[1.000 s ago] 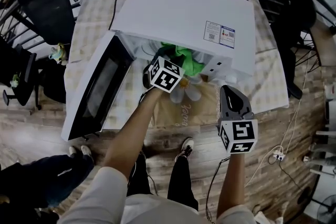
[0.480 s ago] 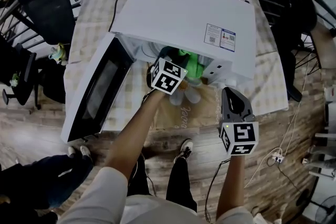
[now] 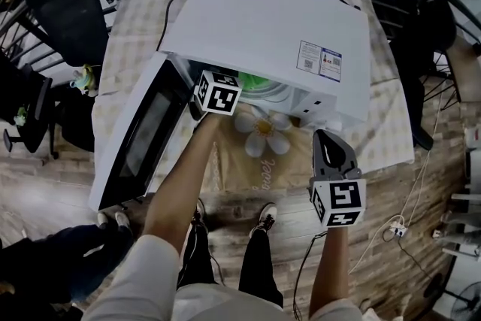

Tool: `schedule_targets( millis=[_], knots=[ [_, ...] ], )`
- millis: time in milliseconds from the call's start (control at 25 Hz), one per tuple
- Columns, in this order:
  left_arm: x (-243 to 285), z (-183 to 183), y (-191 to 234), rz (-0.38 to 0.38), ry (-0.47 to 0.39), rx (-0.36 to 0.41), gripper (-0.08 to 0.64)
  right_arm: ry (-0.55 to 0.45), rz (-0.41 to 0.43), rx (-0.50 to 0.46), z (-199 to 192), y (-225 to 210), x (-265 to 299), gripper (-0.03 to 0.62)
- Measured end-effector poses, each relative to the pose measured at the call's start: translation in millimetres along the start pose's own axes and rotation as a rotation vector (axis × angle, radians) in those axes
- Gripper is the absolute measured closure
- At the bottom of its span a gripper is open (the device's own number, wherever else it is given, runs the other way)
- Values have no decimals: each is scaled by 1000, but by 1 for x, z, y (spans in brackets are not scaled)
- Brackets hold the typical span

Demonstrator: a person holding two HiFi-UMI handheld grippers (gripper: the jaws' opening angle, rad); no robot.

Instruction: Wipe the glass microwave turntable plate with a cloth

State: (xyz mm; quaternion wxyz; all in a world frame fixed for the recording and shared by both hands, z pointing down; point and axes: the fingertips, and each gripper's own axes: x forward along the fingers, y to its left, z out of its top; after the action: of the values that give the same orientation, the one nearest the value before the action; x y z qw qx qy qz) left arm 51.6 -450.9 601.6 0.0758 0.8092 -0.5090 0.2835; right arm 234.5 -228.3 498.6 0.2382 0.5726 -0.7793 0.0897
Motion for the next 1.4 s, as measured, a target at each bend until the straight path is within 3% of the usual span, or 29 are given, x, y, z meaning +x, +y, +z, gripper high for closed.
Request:
schedule_targets(
  millis=[360, 1040, 1200, 1280, 1400],
  knots=[
    [-15, -12, -25, -130, 29, 4, 402, -11, -3, 7, 3, 0, -2, 577],
    [-29, 3, -135, -322, 2, 99, 403, 1, -6, 22, -6, 3, -7, 577],
    [-28, 12, -137, -373, -35, 50, 402, 4, -12, 28, -7, 0, -6, 577],
    [-29, 20, -118, -335, -94, 30, 400, 5, -9, 27, -8, 0, -5, 577],
    [-24, 35, -73, -198, -172, -1, 400, 13, -4, 27, -12, 0, -1, 577]
  ],
)
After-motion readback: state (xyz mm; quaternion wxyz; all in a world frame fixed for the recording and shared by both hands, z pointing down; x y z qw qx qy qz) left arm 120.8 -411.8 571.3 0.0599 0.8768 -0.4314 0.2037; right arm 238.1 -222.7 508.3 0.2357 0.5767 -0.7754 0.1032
